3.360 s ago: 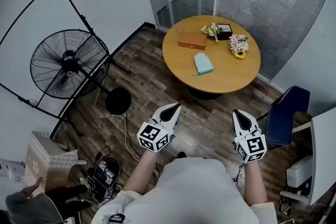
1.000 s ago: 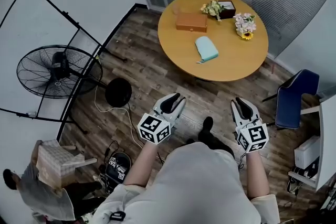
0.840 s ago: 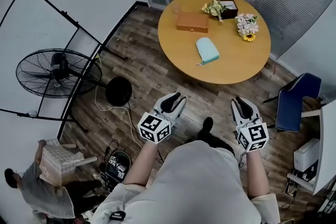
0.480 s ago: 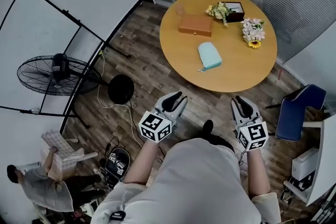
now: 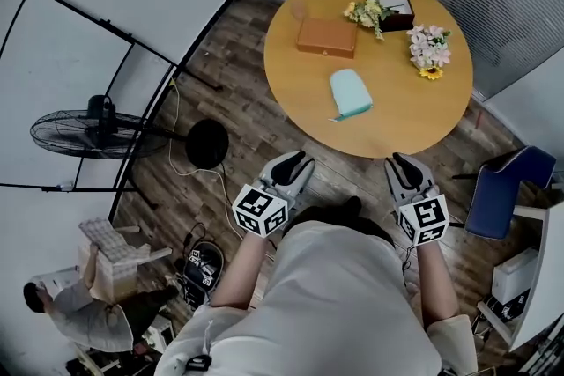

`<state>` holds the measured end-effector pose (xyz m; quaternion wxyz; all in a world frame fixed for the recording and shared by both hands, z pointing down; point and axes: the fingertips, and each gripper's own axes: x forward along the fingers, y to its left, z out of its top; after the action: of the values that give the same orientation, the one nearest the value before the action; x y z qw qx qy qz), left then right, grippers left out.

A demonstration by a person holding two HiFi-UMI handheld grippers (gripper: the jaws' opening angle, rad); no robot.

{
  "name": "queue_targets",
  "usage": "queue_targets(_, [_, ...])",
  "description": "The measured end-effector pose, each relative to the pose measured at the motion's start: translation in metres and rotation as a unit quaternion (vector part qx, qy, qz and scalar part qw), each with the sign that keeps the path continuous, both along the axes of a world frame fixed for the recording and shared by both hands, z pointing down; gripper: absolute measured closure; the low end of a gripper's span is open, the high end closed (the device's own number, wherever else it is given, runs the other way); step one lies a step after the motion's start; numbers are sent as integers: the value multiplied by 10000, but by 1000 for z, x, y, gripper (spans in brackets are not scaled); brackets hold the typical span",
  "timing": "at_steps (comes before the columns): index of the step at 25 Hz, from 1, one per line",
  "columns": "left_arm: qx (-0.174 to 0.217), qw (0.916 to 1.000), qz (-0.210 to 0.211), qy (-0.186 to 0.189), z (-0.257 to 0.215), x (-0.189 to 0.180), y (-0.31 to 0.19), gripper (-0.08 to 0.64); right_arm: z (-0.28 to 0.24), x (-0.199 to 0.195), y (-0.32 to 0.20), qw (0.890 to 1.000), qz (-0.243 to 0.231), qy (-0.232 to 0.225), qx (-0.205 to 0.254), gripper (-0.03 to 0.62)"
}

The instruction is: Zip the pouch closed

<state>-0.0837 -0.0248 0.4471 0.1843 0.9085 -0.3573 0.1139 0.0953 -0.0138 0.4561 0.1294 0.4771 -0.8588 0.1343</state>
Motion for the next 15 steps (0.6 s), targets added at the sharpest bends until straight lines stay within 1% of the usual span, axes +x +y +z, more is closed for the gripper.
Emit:
queue_targets(8, [-130,9997,178,-37,11,-1,-32,454,13,-3,-27,9997,134,-16,-180,520])
queue_targets(15, [-176,9982,566,51,22,-12,-83,454,22,-13,-65,9984,457,68,-324,520])
